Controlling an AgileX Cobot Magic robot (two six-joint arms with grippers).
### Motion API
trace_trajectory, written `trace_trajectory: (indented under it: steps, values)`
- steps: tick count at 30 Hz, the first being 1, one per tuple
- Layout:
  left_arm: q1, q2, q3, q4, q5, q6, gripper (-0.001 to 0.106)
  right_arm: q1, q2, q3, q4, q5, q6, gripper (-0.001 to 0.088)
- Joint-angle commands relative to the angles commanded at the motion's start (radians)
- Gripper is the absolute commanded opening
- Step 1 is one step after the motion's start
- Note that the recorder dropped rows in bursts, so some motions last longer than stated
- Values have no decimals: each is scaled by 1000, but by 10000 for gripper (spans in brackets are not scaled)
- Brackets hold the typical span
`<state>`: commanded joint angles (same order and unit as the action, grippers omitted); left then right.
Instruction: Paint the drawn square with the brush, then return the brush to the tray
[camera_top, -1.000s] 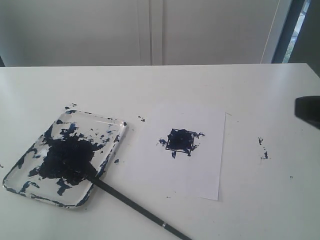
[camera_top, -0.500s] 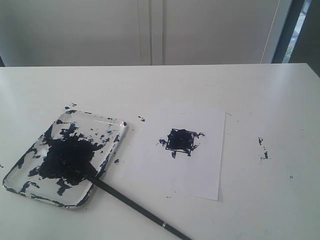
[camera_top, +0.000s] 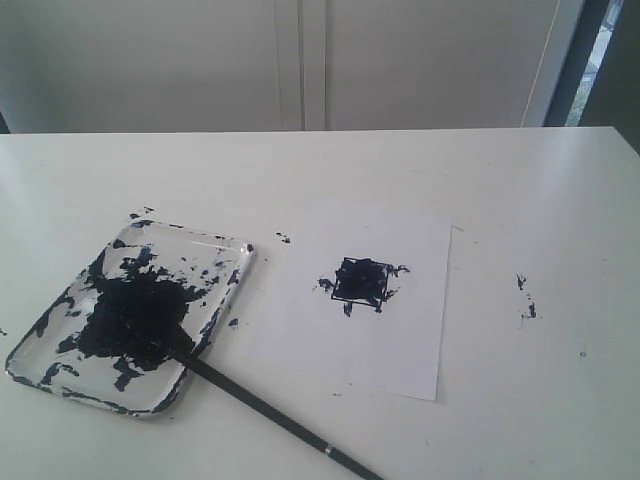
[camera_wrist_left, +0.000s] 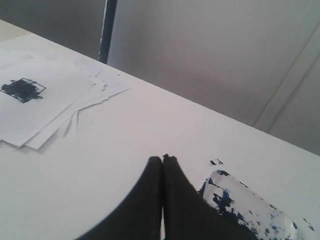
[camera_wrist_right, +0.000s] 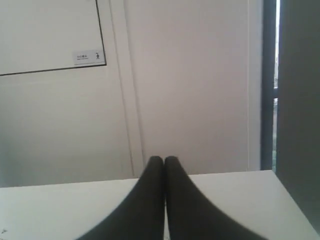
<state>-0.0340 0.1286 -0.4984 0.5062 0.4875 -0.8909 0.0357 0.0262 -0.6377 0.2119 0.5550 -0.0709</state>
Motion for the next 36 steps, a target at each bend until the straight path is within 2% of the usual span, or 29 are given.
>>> trace_trajectory:
  steps: [4,13,19,26,36]
  values:
    - [2,0,0,0,0,0,0,-36,-26,0,0,0,0,0]
    - [2,-129,0,0,0,0,0,-36,-26,0,0,5,0,0]
    - [2,-129,0,0,-4,0,0,-38,-26,0,0,6,0,0]
    - [2,-129,0,0,-4,0,0,-79,-26,0,0,6,0,0]
    - [2,-129,0,0,-4,0,0,-79,-26,0,0,4,0,0]
